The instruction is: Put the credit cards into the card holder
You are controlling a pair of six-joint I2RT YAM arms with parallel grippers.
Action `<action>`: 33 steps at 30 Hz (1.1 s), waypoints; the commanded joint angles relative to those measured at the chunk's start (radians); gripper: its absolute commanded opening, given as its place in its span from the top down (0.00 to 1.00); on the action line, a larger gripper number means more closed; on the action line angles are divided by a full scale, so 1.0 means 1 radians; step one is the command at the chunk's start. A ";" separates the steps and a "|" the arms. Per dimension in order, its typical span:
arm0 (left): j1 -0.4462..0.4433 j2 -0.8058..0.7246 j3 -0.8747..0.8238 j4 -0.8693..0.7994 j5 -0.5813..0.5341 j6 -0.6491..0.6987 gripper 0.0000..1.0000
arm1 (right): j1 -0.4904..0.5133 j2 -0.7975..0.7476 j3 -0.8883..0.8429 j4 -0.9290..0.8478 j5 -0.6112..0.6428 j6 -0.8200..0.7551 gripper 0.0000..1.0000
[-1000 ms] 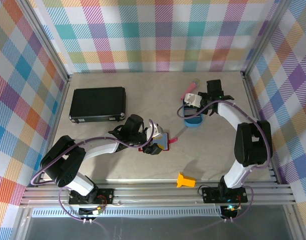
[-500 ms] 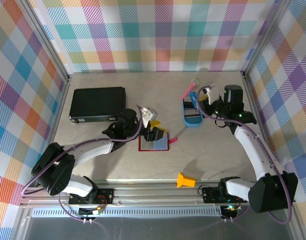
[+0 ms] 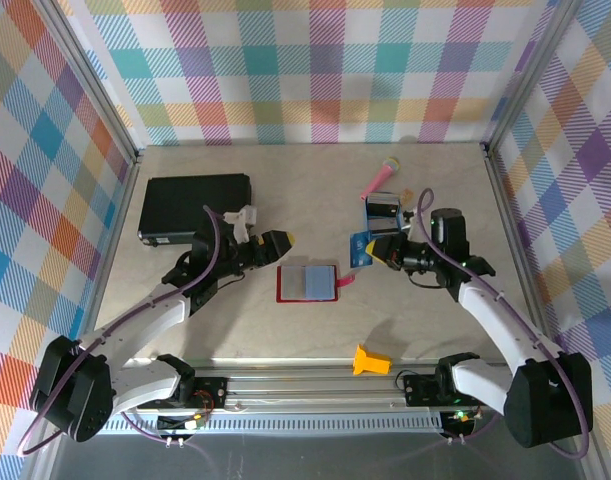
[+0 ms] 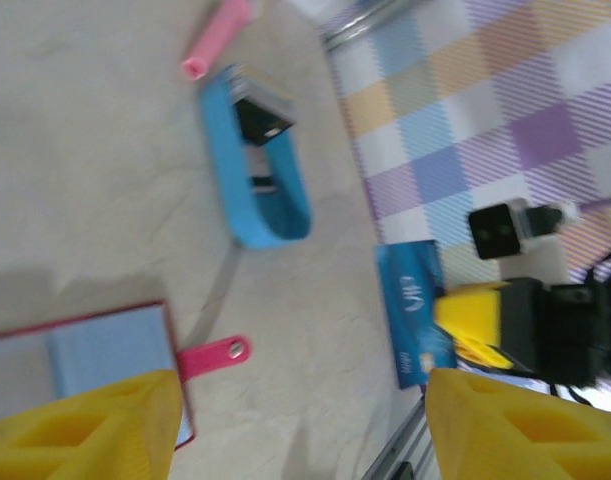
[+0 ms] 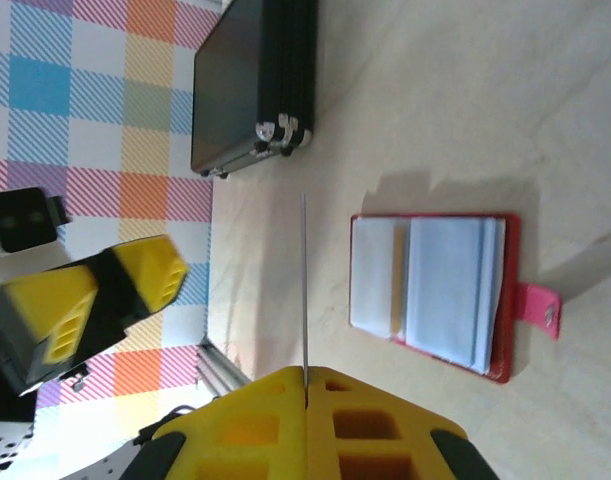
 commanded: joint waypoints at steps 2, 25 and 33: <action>0.026 0.022 -0.011 -0.085 0.074 -0.055 0.35 | 0.084 0.020 -0.025 0.132 0.026 0.102 1.00; 0.179 0.162 -0.074 -0.140 0.152 0.047 0.39 | 0.344 0.320 0.065 0.174 0.325 0.083 1.00; 0.175 0.230 -0.065 -0.061 0.196 0.073 0.45 | 0.385 0.424 0.092 0.238 0.347 0.085 1.00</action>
